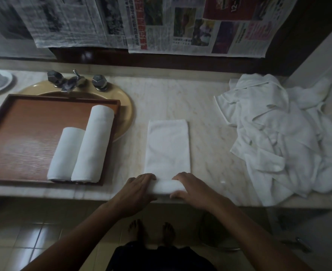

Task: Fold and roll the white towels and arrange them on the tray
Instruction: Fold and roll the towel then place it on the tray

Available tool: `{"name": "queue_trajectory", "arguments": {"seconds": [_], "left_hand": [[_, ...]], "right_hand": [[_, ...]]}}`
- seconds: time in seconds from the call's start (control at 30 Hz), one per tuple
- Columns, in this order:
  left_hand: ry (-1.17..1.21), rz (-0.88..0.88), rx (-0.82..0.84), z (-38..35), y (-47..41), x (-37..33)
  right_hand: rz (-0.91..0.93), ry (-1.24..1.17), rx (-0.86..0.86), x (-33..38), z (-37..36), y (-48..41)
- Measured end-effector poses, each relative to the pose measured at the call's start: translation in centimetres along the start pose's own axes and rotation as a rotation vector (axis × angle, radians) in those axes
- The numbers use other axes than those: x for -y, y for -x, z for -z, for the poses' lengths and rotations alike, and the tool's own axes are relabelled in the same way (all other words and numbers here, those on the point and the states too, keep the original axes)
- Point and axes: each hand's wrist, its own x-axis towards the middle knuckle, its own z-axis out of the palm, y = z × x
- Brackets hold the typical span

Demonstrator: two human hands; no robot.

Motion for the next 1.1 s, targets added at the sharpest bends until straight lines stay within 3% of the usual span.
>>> {"name": "queue_trajectory", "arguments": {"seconds": [0.2, 0.4, 0.5, 0.6, 0.67, 0.77, 0.83, 0.97, 1.03, 1.1], "left_hand": [[0.160, 0.113, -0.031, 0.7, -0.8, 0.5], [0.233, 0.303, 0.061, 1.9, -2.4, -0.2], [0.217, 0.352, 0.078, 2.3, -3.3, -0.6], [0.207, 0.412, 0.085, 2.6, -3.9, -1.0], [0.196, 0.424, 0.112, 2.8, -4.1, -1.0], [0.214, 0.418, 0.087, 2.7, -4.6, -1.0], [0.231, 0.432, -0.052, 2.3, -4.7, -1.4], [-0.076, 0.215, -0.327, 1.7, -3.3, -3.1], [-0.202, 0.048, -0.335, 1.1, -2.7, -3.7], [-0.334, -0.001, -0.241, 0.1, -2.6, -3.5]], "right_hand": [[-0.025, 0.029, -0.068, -0.5, -0.3, 0.2], [-0.092, 0.099, -0.126, -0.1, 0.1, -1.1], [-0.093, 0.244, -0.326, 0.5, -0.6, -1.5], [0.097, 0.282, -0.635, 1.8, -2.0, -0.5], [0.205, 0.289, -0.733, 2.6, -3.8, 0.4], [0.144, 0.369, -0.641, 2.6, -6.1, 0.9], [0.105, 0.403, -0.540, 2.1, -6.5, 0.8], [0.092, 0.422, -0.449, 1.3, -5.3, -0.1], [0.080, 0.416, -0.399, 1.1, -4.7, -0.6], [0.060, 0.426, -0.353, 1.2, -4.0, -1.1]]}}
